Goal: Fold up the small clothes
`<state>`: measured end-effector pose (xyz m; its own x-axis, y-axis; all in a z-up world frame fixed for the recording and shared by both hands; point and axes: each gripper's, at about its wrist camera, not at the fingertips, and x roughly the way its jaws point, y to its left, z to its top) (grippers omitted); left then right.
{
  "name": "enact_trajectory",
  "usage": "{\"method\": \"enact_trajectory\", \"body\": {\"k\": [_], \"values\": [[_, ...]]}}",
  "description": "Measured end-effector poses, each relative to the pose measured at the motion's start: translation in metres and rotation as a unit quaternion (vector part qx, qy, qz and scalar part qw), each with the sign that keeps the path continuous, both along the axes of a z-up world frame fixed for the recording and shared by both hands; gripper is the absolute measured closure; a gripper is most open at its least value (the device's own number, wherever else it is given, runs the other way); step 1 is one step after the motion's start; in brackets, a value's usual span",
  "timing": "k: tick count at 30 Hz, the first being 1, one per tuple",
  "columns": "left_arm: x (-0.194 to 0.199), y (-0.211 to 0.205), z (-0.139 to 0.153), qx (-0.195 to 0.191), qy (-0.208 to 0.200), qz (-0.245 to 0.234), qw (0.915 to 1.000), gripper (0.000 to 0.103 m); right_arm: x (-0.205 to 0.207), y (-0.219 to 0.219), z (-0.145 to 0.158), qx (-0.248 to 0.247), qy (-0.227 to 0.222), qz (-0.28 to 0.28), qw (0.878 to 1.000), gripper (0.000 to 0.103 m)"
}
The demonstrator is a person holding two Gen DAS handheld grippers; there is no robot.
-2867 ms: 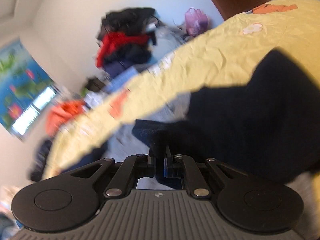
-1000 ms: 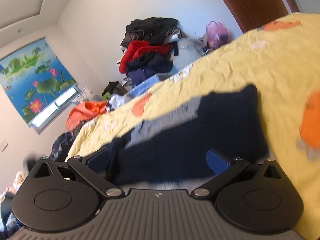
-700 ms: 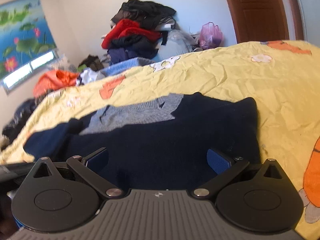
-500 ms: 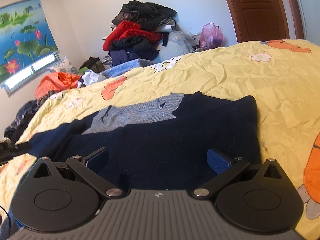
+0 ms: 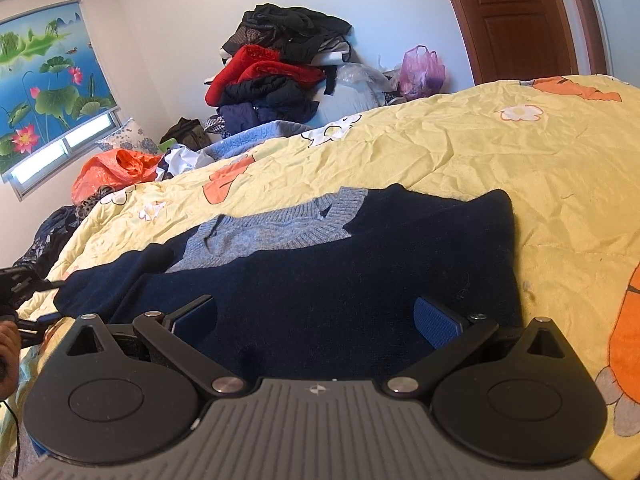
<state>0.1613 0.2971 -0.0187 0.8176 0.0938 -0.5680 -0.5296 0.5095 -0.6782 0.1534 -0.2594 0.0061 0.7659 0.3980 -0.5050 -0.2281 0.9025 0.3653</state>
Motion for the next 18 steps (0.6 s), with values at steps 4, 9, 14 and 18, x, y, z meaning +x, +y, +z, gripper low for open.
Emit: {"method": "enact_trajectory", "body": {"k": [4, 9, 14, 18], "values": [[0.013, -0.008, 0.006, 0.076, 0.049, -0.001, 0.9959, 0.096, 0.000, -0.001, 0.000, 0.005, 0.000, -0.002, 1.000, 0.000], [0.012, -0.088, 0.059, 0.260, 0.029, -0.040, 0.9643, 0.099, 0.000, -0.002, 0.000, 0.011, -0.001, -0.003, 1.000, 0.000], [-0.021, -0.275, 0.076, 0.484, -0.076, -0.259, 0.8321, 0.100, -0.001, -0.004, -0.001, 0.019, -0.001, -0.004, 1.000, 0.000], [-0.039, -0.356, 0.035, 0.507, -0.073, -0.370, 0.7747, 0.099, -0.002, -0.008, -0.002, 0.032, -0.001, -0.005, 0.999, 0.000]]}}
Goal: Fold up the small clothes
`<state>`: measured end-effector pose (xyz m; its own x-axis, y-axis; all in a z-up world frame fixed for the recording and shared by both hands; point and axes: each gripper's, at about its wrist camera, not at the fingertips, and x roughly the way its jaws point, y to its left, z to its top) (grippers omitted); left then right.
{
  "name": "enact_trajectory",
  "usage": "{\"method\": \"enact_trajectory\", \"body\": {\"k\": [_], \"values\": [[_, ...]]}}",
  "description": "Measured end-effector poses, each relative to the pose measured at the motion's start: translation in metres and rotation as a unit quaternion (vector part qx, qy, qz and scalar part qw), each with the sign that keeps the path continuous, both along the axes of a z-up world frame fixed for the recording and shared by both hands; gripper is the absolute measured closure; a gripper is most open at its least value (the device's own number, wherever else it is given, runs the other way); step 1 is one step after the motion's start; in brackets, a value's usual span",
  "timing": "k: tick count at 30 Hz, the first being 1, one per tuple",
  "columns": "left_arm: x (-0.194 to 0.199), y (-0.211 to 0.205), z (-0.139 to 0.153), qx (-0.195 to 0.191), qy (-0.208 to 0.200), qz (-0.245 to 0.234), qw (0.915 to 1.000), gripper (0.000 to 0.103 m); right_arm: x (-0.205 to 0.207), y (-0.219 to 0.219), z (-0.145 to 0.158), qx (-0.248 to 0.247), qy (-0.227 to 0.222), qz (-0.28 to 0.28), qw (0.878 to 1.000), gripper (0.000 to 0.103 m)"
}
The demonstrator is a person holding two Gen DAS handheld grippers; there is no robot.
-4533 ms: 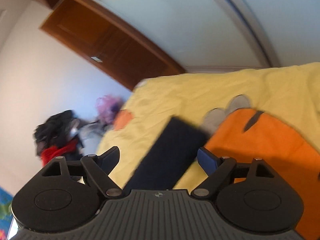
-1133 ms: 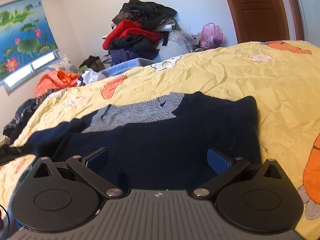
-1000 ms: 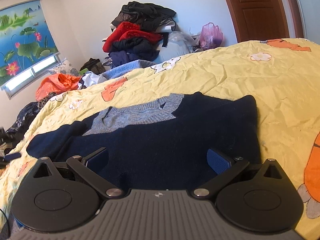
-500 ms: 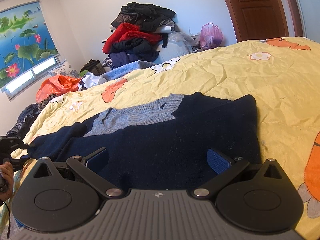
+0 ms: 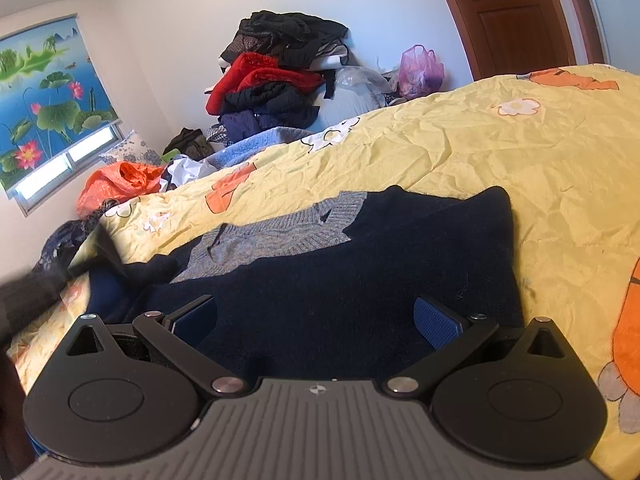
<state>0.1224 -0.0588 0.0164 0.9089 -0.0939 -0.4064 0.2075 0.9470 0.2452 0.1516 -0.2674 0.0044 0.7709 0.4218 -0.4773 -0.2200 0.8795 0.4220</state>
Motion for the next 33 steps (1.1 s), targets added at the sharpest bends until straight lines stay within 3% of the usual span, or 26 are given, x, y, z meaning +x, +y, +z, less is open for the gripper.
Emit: {"method": "enact_trajectory", "body": {"k": [3, 6, 9, 10, 12, 13, 14, 15, 16, 18, 21, 23, 24, 25, 27, 28, 29, 33], "values": [[0.011, -0.009, -0.019, 0.019, 0.045, 0.005, 0.9988, 0.099, 0.000, -0.003, 0.000, 0.012, 0.000, 0.000, 1.000, 0.000], [0.013, 0.004, -0.017, -0.012, 0.051, 0.022, 0.9984, 0.099, 0.000, -0.003, -0.001, 0.015, 0.001, -0.001, 1.000, 0.000], [0.002, 0.022, -0.011, -0.062, 0.021, 0.063, 0.9959, 0.099, 0.005, 0.005, 0.006, -0.004, 0.017, -0.003, 1.000, 0.000], [-0.002, 0.028, -0.009, -0.074, 0.006, 0.086, 0.9935, 0.097, 0.009, 0.007, 0.011, 0.009, 0.030, 0.000, 1.000, 0.000], [-0.011, 0.038, -0.004, -0.101, -0.021, 0.135, 0.9854, 0.089, 0.020, 0.013, 0.021, 0.080, 0.057, 0.033, 0.995, 0.000], [-0.015, 0.045, -0.002, -0.119, -0.035, 0.157, 0.9798, 0.072, 0.027, 0.019, 0.025, 0.116, 0.073, 0.053, 0.989, 0.000], [-0.018, 0.053, 0.000, -0.138, -0.048, 0.180, 0.9726, 0.034, 0.036, 0.026, 0.027, 0.150, 0.095, 0.074, 0.981, 0.000], [-0.022, 0.063, 0.003, -0.160, -0.065, 0.209, 0.9626, 0.012, 0.046, 0.036, 0.026, 0.183, 0.124, 0.095, 0.971, 0.000], [-0.026, 0.073, 0.004, -0.180, -0.089, 0.239, 0.9501, 0.000, 0.056, 0.048, 0.024, 0.210, 0.151, 0.110, 0.960, 0.001], [-0.034, 0.096, 0.003, -0.234, -0.111, 0.297, 0.9189, 0.000, 0.074, 0.072, 0.019, 0.236, 0.184, 0.130, 0.945, 0.002], [-0.028, 0.127, -0.001, -0.295, -0.065, 0.357, 0.8841, 0.000, 0.095, 0.110, 0.015, 0.210, 0.205, 0.143, 0.945, 0.016], [-0.031, 0.142, -0.005, -0.328, -0.060, 0.381, 0.8622, 0.000, 0.105, 0.129, 0.011, 0.198, 0.219, 0.145, 0.944, 0.028], [-0.034, 0.147, -0.008, -0.345, -0.059, 0.385, 0.8539, 0.000, 0.109, 0.135, 0.008, 0.194, 0.229, 0.142, 0.943, 0.030], [-0.035, 0.150, -0.010, -0.357, -0.056, 0.387, 0.8486, 0.000, 0.112, 0.139, 0.005, 0.191, 0.237, 0.139, 0.942, 0.034], [-0.036, 0.154, -0.012, -0.364, -0.052, 0.390, 0.8441, 0.000, 0.114, 0.147, 0.001, 0.169, 0.240, 0.135, 0.946, 0.057], [-0.035, 0.153, -0.013, -0.363, -0.052, 0.390, 0.8449, 0.000, 0.113, 0.150, 0.002, 0.143, 0.235, 0.130, 0.953, 0.082], [-0.035, 0.152, -0.013, -0.361, -0.052, 0.387, 0.8467, 0.000, 0.110, 0.152, 0.006, 0.122, 0.219, 0.130, 0.959, 0.088], [-0.030, 0.151, -0.012, -0.363, -0.053, 0.376, 0.8511, 0.000, 0.101, 0.140, 0.031, 0.093, 0.161, 0.131, 0.974, 0.089]]}}
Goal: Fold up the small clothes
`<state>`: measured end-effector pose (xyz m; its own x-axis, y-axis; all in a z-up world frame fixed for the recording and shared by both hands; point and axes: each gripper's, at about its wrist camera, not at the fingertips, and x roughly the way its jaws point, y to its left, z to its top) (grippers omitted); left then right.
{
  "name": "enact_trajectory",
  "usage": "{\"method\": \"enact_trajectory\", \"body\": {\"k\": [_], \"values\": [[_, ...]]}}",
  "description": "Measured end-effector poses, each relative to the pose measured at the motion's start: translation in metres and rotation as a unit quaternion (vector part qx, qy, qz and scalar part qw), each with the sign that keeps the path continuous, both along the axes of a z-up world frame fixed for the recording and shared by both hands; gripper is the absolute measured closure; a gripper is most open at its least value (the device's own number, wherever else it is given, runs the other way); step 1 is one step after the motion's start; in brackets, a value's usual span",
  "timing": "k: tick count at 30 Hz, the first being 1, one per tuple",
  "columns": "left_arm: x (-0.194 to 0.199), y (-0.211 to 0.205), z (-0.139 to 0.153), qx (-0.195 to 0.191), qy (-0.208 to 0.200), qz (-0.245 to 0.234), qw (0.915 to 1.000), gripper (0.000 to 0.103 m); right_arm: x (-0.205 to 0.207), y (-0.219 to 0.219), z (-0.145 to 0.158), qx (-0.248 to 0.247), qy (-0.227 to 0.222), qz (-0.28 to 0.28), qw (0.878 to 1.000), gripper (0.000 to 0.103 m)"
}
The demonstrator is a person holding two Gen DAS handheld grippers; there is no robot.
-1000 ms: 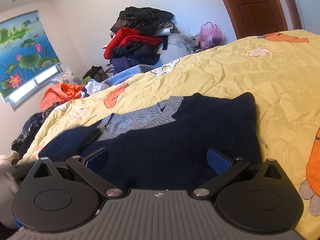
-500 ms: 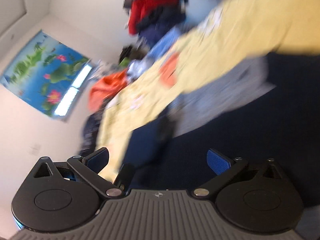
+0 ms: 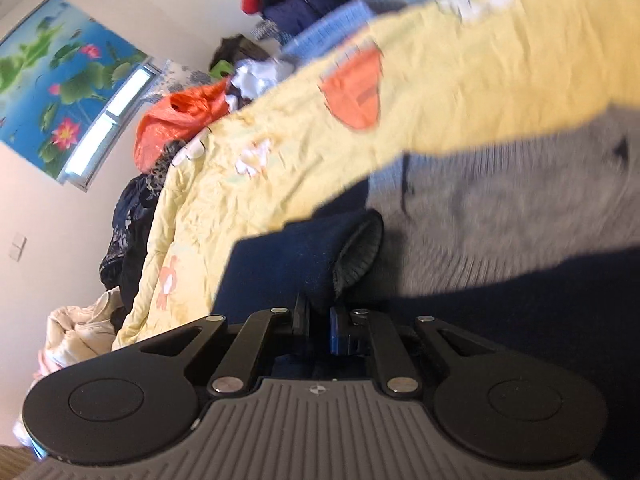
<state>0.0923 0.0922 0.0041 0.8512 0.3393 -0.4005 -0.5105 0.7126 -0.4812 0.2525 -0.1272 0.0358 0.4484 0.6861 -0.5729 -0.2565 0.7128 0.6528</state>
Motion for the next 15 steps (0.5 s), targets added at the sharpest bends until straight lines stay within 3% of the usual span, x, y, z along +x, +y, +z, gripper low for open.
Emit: {"method": "enact_trajectory", "body": {"k": [6, 8, 10, 12, 15], "values": [[-0.001, 0.020, 0.014, -0.032, -0.007, -0.073, 0.9968, 0.000, -0.019, -0.081, 0.052, 0.084, -0.055, -0.018, 0.995, 0.089], [0.005, 0.037, 0.023, -0.057, -0.012, -0.105, 0.9928, 0.000, -0.025, -0.117, 0.059, 0.101, -0.055, -0.025, 0.993, 0.089], [0.026, 0.053, 0.031, -0.057, 0.016, -0.138, 0.9887, 0.000, -0.028, -0.150, 0.054, 0.097, -0.040, -0.035, 0.994, 0.089], [0.057, 0.065, 0.035, -0.059, 0.071, -0.186, 0.9782, 0.000, -0.031, -0.174, 0.043, 0.067, -0.025, -0.052, 0.996, 0.089], [0.098, 0.075, 0.028, -0.101, 0.131, -0.261, 0.9510, 0.002, -0.034, -0.193, 0.023, 0.053, -0.002, -0.068, 0.996, 0.089]]}}
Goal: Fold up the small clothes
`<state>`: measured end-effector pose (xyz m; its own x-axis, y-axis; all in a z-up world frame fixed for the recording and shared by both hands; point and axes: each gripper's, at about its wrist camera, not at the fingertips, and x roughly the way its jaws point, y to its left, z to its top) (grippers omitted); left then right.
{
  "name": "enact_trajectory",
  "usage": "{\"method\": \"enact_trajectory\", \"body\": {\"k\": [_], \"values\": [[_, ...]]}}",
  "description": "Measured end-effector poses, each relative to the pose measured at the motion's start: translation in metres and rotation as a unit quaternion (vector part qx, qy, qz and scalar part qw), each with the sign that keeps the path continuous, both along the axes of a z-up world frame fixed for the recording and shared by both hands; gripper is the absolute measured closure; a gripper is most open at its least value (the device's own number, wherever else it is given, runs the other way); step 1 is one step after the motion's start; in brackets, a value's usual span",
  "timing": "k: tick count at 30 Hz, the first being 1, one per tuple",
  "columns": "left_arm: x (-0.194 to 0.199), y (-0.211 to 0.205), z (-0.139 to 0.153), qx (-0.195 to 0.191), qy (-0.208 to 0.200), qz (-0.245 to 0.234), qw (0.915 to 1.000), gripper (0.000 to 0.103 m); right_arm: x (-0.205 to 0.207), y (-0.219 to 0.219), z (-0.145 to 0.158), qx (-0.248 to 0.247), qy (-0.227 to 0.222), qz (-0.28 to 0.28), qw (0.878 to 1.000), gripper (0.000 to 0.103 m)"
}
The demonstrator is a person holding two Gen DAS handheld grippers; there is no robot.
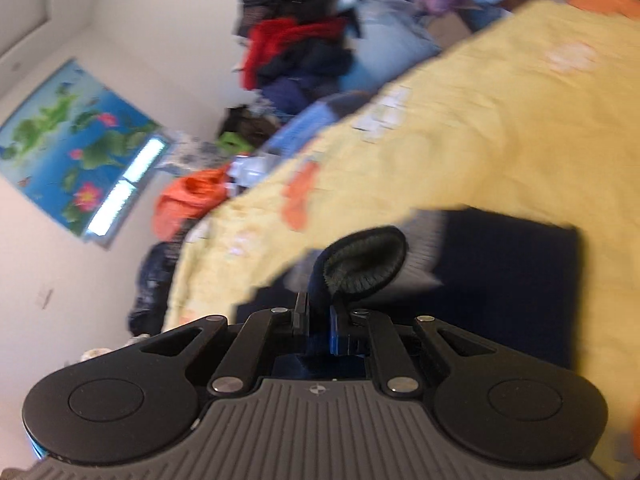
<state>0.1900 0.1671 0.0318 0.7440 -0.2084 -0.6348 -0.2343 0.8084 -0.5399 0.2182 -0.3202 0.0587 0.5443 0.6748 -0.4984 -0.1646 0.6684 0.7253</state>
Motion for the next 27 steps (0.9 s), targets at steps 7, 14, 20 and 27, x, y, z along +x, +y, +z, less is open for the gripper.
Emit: {"method": "enact_trajectory", "body": {"k": [7, 14, 20, 27], "values": [[0.040, -0.029, -0.016, 0.145, 0.078, -0.071, 0.9837, 0.060, -0.011, -0.005, -0.007, -0.003, -0.010, 0.000, 1.000, 0.089], [0.039, -0.045, -0.016, 0.219, 0.072, -0.090, 0.9690, 0.090, -0.008, -0.045, -0.014, -0.040, -0.008, -0.047, 0.998, 0.090], [0.044, -0.067, -0.012, 0.301, 0.079, -0.113, 0.9434, 0.093, -0.013, -0.048, -0.035, -0.052, 0.009, -0.049, 0.997, 0.090], [0.040, -0.082, -0.015, 0.357, 0.063, -0.120, 0.9242, 0.092, -0.008, -0.058, -0.054, -0.049, 0.032, -0.063, 0.996, 0.092]]}}
